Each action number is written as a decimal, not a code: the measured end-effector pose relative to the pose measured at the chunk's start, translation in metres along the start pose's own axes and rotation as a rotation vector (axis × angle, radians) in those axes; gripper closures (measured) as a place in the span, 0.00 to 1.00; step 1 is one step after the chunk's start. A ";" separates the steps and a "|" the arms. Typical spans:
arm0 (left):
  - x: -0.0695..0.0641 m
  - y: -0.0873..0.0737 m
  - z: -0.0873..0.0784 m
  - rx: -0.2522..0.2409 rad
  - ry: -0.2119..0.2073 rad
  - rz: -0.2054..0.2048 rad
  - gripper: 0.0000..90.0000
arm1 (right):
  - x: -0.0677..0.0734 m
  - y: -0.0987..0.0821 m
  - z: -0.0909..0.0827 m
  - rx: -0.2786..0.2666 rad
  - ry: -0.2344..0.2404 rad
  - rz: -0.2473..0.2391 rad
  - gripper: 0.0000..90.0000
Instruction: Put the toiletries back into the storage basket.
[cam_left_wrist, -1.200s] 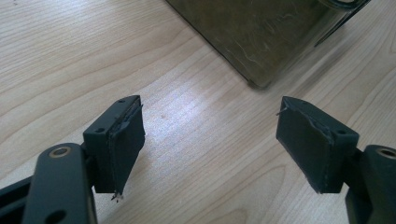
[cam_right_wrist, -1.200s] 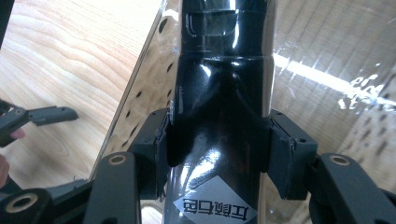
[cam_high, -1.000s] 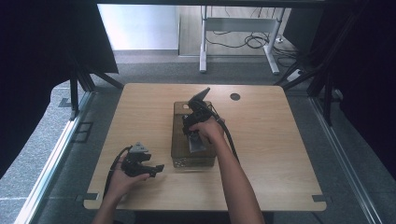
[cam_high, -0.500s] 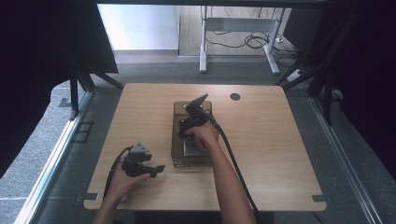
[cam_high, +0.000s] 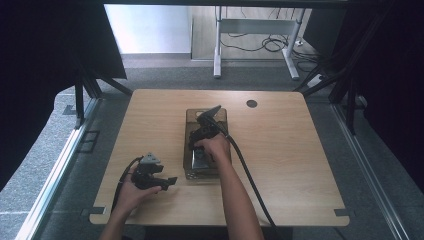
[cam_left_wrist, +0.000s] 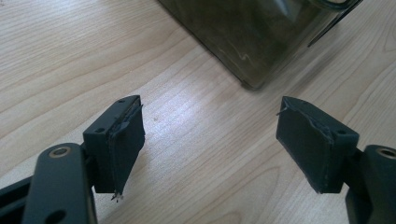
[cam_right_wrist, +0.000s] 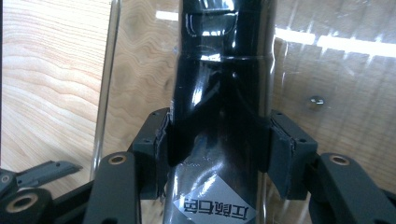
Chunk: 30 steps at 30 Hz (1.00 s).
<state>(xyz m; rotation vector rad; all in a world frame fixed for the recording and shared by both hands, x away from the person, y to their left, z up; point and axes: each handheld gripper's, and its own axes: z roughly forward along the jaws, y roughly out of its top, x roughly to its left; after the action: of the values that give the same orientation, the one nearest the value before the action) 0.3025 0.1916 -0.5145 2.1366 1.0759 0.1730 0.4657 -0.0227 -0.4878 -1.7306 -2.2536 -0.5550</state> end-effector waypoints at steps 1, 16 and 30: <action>0.000 0.000 0.000 -0.003 -0.001 0.000 0.26 | 0.001 0.000 0.001 0.000 0.003 0.008 0.52; 0.000 0.004 0.000 -0.010 -0.015 0.003 0.27 | 0.000 -0.010 0.011 0.014 -0.002 0.058 0.52; 0.001 0.005 0.001 -0.006 -0.015 0.006 0.26 | 0.002 -0.012 0.010 -0.002 -0.015 0.059 0.46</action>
<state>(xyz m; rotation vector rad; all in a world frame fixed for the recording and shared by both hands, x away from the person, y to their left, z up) 0.3067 0.1902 -0.5117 2.1326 1.0586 0.1632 0.4535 -0.0190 -0.4979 -1.8011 -2.2048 -0.5339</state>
